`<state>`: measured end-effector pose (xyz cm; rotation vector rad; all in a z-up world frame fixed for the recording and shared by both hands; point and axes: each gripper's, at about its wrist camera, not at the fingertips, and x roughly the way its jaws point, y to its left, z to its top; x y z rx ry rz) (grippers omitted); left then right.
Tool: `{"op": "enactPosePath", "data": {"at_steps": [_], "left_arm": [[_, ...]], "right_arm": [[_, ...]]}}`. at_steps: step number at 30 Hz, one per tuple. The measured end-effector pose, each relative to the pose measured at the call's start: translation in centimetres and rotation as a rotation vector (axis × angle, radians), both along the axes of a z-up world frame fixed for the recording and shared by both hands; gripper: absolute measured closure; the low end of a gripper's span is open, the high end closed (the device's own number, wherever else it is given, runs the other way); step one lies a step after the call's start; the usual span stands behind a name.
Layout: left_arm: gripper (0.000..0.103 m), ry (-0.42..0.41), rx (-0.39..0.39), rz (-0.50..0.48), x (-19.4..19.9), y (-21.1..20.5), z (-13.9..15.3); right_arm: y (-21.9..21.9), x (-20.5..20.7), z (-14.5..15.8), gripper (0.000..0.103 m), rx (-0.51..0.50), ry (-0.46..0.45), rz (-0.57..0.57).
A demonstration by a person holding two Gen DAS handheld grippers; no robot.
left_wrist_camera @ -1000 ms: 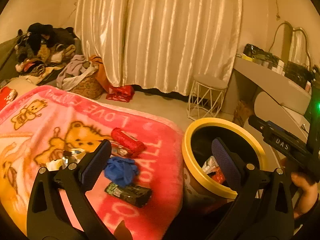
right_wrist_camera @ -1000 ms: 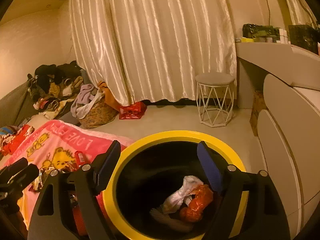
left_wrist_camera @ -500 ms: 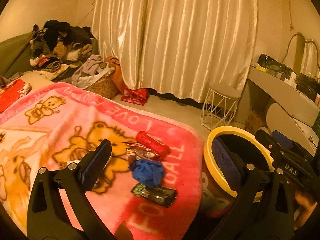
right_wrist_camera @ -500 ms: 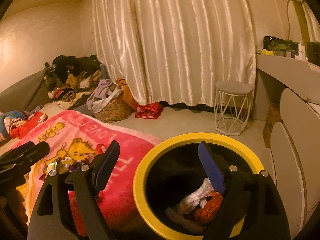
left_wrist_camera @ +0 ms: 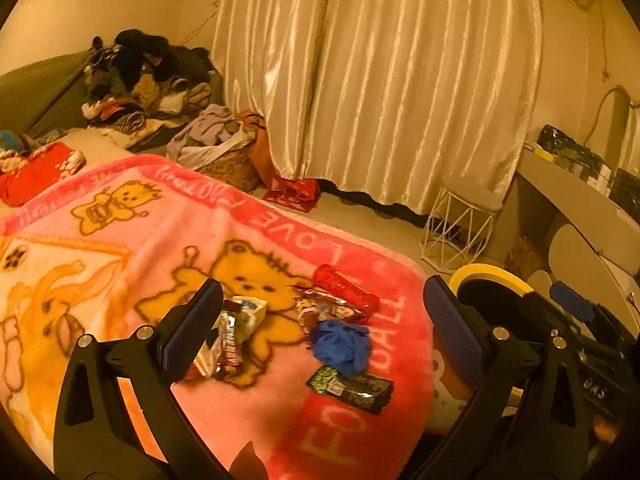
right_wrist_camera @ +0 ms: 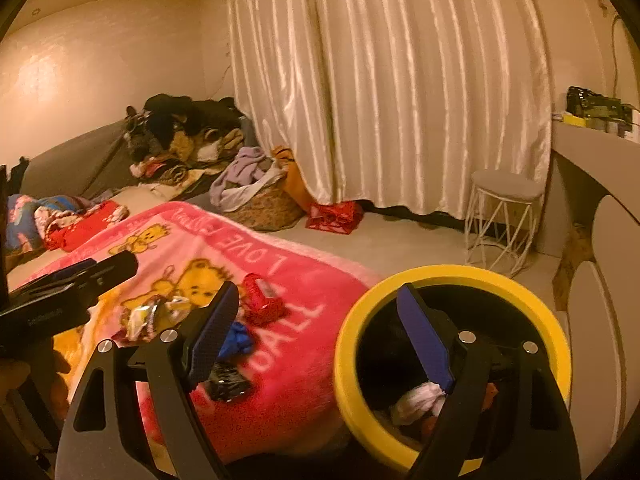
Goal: Collect trash
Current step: 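Move both open tools back toward the remaining trash on the blanket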
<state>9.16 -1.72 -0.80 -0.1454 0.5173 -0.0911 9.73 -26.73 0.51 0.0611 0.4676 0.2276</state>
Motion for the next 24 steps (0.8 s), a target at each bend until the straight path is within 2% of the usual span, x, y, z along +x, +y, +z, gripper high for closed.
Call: {"op": "enactPosePath", "data": {"at_steps": [4,15,24], "left_arm": [[0.011,0.012,-0.024,0.034,0.0,1.6,-0.4],[0.011,0.045,-0.031,0.126,-0.2,6.0,-1.6],[0.011,0.087,-0.029,0.193,-0.4,8.9,-3.2]], "right_arm": [[1.3,-0.1,-0.2,0.023,-0.01,0.014,0.043],[5.4,0.2,-1.7,0.022,-0.073,0.085,0.194],[7.2,0.8,-3.1,0.022,-0.108,0.146,0.242]]}}
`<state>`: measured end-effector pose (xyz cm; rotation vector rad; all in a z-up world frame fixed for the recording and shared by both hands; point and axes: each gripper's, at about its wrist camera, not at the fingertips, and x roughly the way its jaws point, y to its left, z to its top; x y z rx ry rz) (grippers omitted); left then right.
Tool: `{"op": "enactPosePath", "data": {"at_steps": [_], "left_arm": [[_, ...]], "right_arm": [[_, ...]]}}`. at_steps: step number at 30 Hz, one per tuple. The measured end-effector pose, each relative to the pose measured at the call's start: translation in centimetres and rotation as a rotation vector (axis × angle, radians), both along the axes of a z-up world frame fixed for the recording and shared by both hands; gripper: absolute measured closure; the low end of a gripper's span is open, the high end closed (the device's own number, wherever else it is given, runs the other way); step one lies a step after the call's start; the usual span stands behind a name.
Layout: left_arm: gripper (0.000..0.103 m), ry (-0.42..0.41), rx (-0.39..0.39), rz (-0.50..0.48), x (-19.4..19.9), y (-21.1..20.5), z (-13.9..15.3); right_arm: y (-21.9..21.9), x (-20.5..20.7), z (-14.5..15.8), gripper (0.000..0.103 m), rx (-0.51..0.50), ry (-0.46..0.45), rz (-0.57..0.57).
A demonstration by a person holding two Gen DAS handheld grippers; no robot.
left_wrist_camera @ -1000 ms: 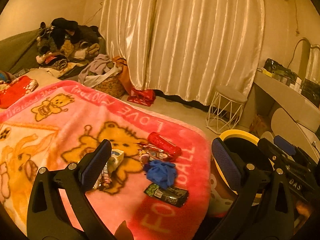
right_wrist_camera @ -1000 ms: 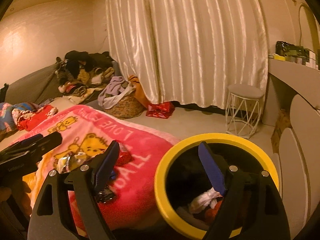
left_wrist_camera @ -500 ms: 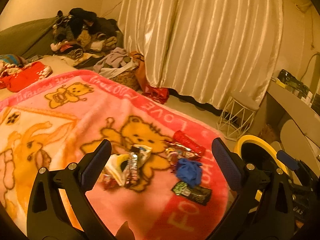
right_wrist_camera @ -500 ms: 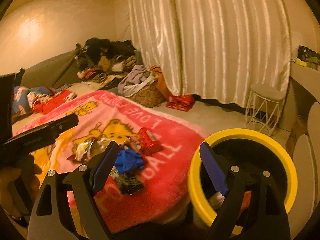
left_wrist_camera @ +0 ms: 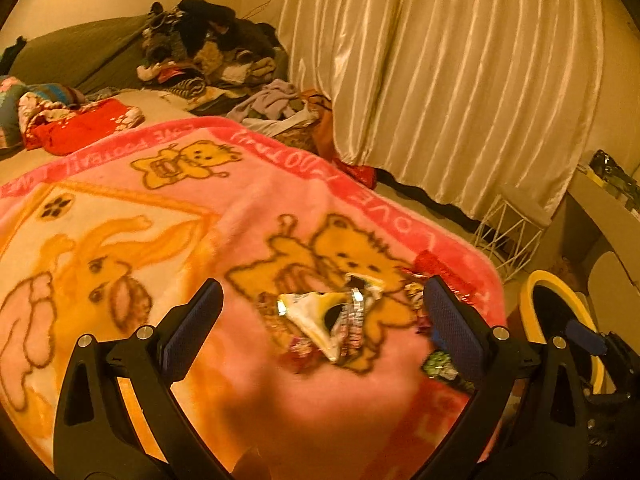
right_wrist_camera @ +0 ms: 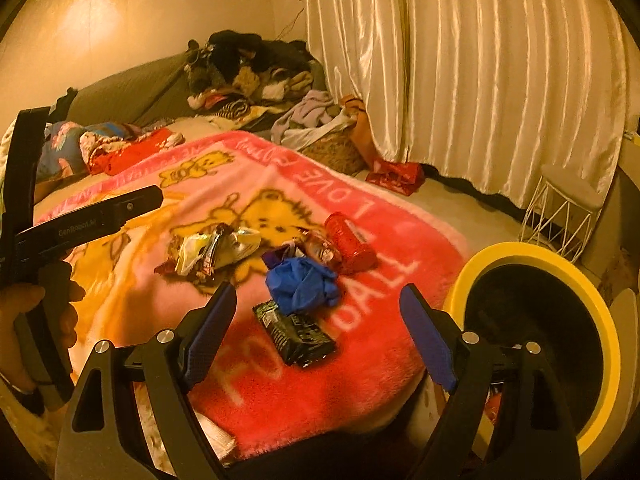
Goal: Collect trash
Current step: 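Move both open tools back toward the remaining trash on the blanket, then grasp the brown chocolate bar wrapper with the left tool while the right tool grasps the blue cloth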
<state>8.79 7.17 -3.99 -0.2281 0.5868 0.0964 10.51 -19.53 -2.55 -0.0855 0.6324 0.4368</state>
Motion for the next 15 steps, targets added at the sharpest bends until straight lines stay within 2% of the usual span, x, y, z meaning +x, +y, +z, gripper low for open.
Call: {"op": "enactPosePath", "data": {"at_steps": [6,9,11,15], "left_arm": [[0.011,0.052,-0.02,0.014,0.1,1.7,-1.7],[0.025,0.077,-0.042,0.0,0.1,2.2,-2.5],[0.04,0.092,-0.064,-0.008,0.2,2.4,-2.9],[0.055,0.102,-0.083,-0.056,0.5,1.7,-3.3]], "right_arm": [[0.8,1.7,-0.6,0.022,-0.013,0.046,0.003],[1.1,2.6,-1.1,0.022,-0.011,0.075,0.004],[1.3,3.2,-1.4,0.022,-0.01,0.094,0.009],[1.7,4.4,-1.9,0.025,-0.014,0.131,0.014]]}}
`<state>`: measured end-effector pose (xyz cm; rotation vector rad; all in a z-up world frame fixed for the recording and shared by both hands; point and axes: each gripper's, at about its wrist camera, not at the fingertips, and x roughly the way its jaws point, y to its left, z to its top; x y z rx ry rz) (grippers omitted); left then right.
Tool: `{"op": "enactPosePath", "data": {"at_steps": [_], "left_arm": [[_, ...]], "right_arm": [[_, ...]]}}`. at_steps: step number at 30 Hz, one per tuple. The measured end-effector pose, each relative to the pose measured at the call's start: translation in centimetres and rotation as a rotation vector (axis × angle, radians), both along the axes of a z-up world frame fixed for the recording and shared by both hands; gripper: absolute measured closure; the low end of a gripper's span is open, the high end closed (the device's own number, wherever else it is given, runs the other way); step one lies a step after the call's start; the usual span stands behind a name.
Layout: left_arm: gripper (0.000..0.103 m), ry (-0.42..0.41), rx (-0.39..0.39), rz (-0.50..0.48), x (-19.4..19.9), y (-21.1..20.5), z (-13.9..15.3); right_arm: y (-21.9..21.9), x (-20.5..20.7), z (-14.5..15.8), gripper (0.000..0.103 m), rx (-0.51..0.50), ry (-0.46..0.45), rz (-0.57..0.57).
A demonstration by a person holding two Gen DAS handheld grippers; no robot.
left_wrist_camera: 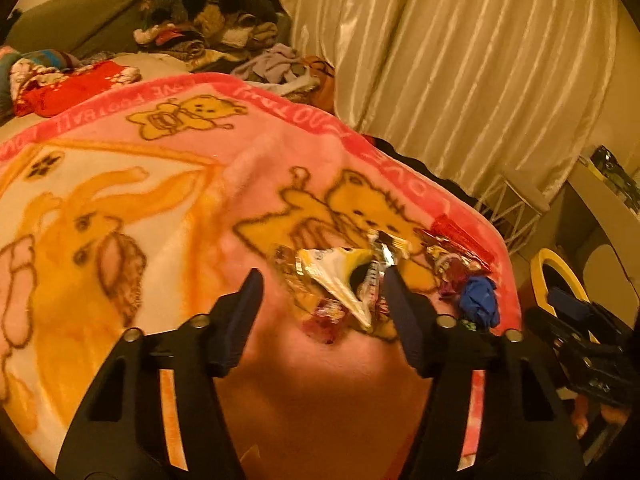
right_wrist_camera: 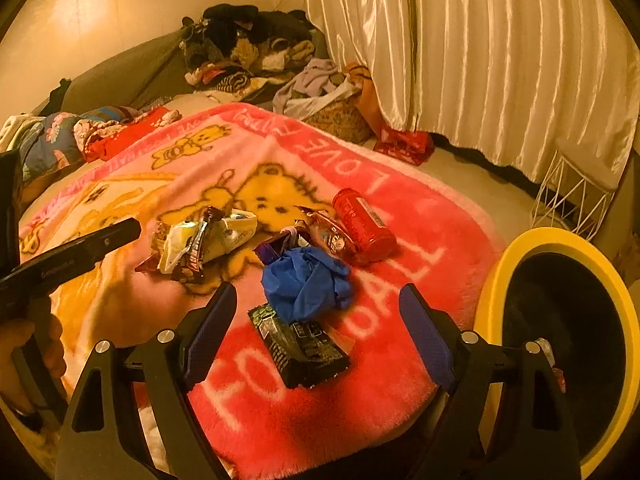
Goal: Collect trash
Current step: 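Grasp the brown chocolate bar wrapper with the left tool while the right tool grasps the blue cloth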
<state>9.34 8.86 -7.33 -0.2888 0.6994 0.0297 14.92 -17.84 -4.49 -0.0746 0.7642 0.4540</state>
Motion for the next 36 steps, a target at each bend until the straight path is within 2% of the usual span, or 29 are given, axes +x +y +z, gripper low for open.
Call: {"op": "enactPosePath", "data": {"at_steps": [2,6,12,15,16,17,20,25,28,36], "left_arm": [[0.059,0.001,-0.013,-0.031,0.3,-0.7,0.0],[0.06,0.003,0.006,-0.094,1.6,-2.3,0.2],[0.066,0.075,0.034,-0.14,4.2,-3.7,-1.1],[0.068,0.094,0.036,-0.15,4.7,-4.1,-1.6],[0.069,0.098,0.039,-0.152,4.9,-4.2,-1.7],[0.07,0.101,0.044,-0.154,5.0,-4.3,-1.8],[0.074,0.113,0.061,-0.146,5.3,-4.5,-2.1],[0.086,0.128,0.075,-0.127,5.9,-4.4,-2.5],[0.088,0.133,0.068,-0.126,5.9,-4.3,-2.5],[0.091,0.096,-0.022,-0.129,4.6,-3.6,-1.7]], "right_arm": [[0.1,0.7,-0.2,0.026,0.001,0.014,0.0],[0.4,1.9,-0.8,0.03,-0.001,0.058,0.003],[1.5,3.1,-2.0,0.041,-0.022,0.134,0.03],[1.9,3.6,-2.5,0.051,-0.029,0.167,0.043],[2.0,3.7,-2.7,0.059,-0.03,0.179,0.048],[2.2,3.8,-3.0,0.073,-0.033,0.19,0.056],[2.3,3.7,-3.0,0.086,-0.036,0.185,0.065],[1.7,3.3,-2.5,0.091,-0.007,0.156,0.059],[1.2,3.1,-2.3,0.093,0.015,0.145,0.044],[0.3,2.5,-1.5,0.093,0.068,0.097,0.046]]}}
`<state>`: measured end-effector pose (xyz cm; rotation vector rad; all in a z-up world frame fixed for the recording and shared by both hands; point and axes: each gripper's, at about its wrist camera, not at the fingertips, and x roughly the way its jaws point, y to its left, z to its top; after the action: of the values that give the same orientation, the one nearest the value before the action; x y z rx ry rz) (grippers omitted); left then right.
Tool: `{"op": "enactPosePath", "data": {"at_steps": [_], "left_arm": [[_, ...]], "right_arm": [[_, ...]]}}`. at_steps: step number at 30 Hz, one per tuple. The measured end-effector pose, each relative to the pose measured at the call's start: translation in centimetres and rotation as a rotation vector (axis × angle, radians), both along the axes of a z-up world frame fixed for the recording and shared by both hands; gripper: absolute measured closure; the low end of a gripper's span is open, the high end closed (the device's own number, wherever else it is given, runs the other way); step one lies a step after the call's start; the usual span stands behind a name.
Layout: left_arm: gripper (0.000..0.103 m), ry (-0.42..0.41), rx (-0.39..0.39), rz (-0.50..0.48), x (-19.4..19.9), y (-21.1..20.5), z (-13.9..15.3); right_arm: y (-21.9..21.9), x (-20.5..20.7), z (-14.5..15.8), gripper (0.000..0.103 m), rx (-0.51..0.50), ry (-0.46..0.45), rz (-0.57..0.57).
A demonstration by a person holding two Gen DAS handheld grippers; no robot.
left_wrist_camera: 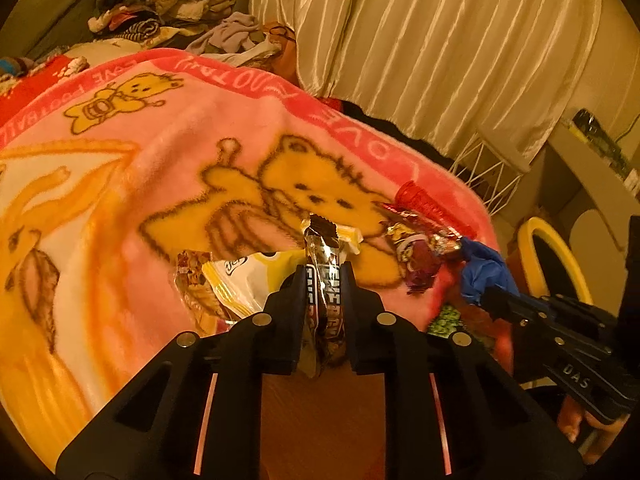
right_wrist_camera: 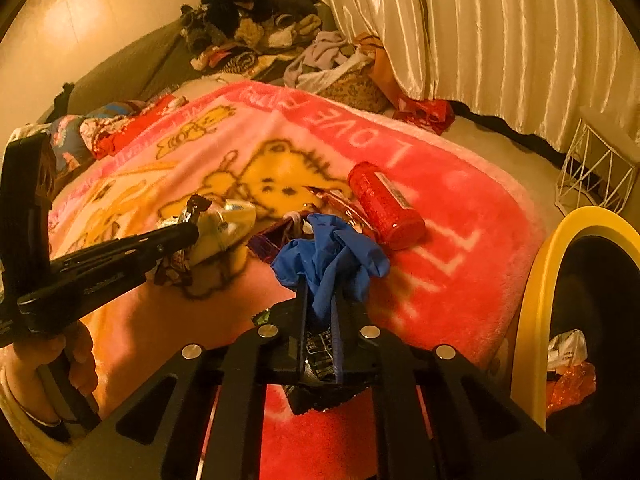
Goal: Collect trash
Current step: 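Grasp the brown chocolate bar wrapper with the left tool while the right tool grasps the blue cloth, then carry the chocolate wrapper and blue cloth with both tools over the bin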
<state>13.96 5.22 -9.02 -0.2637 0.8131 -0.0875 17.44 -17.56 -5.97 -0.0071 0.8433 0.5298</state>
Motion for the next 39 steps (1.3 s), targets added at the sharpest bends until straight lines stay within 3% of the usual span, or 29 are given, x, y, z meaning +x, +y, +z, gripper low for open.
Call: {"op": "enactPosePath", "data": {"at_steps": [11,21,39], "left_arm": [[0.091,0.003,-0.032,-0.003,-1.2,0.2,0.7],[0.092,-0.077,-0.071,-0.025,-2.5,-0.3,3.5],[0.092,-0.141,-0.07,-0.099,-3.8,-3.9,6.7]], "right_arm": [[-0.7,-0.9,0.3,0.094,0.001,-0.021,-0.004],[-1.0,-3.8,2.1,0.094,-0.002,-0.152,0.034],[-3.0,-5.2,4.1,0.094,0.067,-0.18,0.008]]}}
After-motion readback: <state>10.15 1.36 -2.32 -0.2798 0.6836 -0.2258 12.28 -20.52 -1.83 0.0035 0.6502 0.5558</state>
